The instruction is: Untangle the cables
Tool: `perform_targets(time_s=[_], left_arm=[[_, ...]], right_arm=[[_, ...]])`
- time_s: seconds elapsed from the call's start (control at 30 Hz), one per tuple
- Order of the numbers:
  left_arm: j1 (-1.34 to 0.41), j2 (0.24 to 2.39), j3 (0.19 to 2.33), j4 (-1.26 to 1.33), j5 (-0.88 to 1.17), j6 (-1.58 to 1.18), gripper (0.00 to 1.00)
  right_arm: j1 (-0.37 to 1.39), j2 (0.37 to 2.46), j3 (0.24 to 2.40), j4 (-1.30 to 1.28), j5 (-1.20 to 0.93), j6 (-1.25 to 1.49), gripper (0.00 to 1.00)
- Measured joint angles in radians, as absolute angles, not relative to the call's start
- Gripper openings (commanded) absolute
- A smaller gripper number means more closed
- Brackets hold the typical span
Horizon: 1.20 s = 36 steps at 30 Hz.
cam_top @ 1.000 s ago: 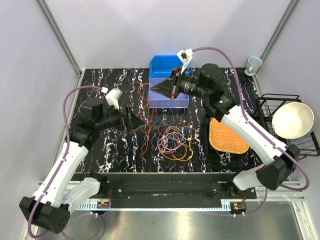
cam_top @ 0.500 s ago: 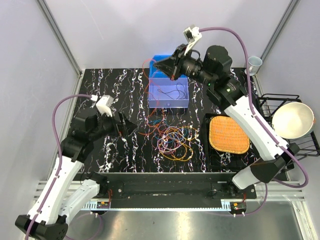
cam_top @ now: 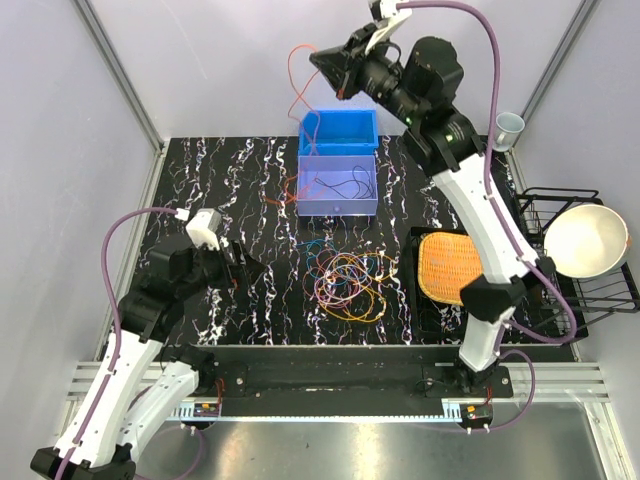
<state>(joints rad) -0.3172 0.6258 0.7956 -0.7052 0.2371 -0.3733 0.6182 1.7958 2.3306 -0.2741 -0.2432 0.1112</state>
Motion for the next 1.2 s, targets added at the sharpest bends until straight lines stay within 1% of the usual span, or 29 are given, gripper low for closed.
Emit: perform_targets(time_s=[0.23,0.33,0.47,0.57,0.93,1.2], left_arm=[[-0.317,0.631,0.796,-0.704,0.226,-0.373,0.99],[-0.317,0.632,0.796,-0.704,0.223,-0.373,0.99],[-0.317,0.633,0.796,-0.704,0.222,-0.373,0.99],[-0.317,0.637,0.796,-0.702,0.221,-0.373,0.98],[-0.317,0.643,0.796,-0.702,0.208,-0.371,0.98],[-0.317,0.643,0.796,-0.702,0.204,-0.37,0.98]], right_arm=[[0.508,2.008,2.589,-0.323,-0.245,0.103,0.0],[0.461,2.077,2.635,-0.329,-0.245,0.112,0.0],[0.419,2.144,2.635,-0.343,-0.244,0.125,0.0],[0.411,2.165,2.582,-0.345,-0.236,0.128,0.0],[0.412,2.161,2.223,-0.312,-0.219,0.142,0.0],[0.412,2.127,2.027,-0.249,-0.218,0.175,0.0]])
